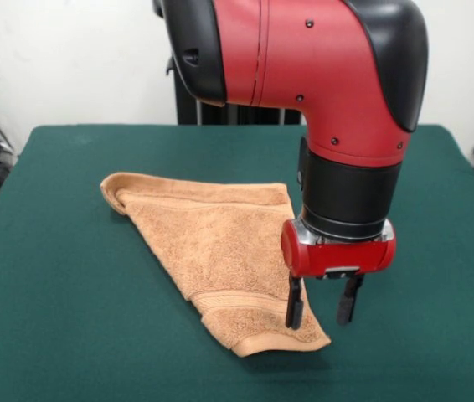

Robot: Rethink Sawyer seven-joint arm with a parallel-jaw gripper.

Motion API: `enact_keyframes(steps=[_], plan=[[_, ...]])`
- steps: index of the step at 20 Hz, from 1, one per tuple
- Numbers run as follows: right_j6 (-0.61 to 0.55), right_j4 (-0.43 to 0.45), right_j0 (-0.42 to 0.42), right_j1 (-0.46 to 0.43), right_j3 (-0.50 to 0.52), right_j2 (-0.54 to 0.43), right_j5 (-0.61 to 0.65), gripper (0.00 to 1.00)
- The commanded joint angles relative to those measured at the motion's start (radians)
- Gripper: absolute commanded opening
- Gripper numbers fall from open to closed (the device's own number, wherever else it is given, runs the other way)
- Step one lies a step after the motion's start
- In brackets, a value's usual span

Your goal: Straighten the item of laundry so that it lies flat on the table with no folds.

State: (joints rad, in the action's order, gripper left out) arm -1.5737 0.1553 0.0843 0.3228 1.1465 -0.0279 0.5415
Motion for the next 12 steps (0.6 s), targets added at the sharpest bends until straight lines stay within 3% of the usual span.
enact_keyframes(steps=[1, 12], plan=[[-0.058, 0.025, 0.0, -0.061, 0.036, -0.048, 0.036, 1.0], [-0.052, 0.028, 0.0, -0.085, 0.015, -0.052, 0.045, 1.0]])
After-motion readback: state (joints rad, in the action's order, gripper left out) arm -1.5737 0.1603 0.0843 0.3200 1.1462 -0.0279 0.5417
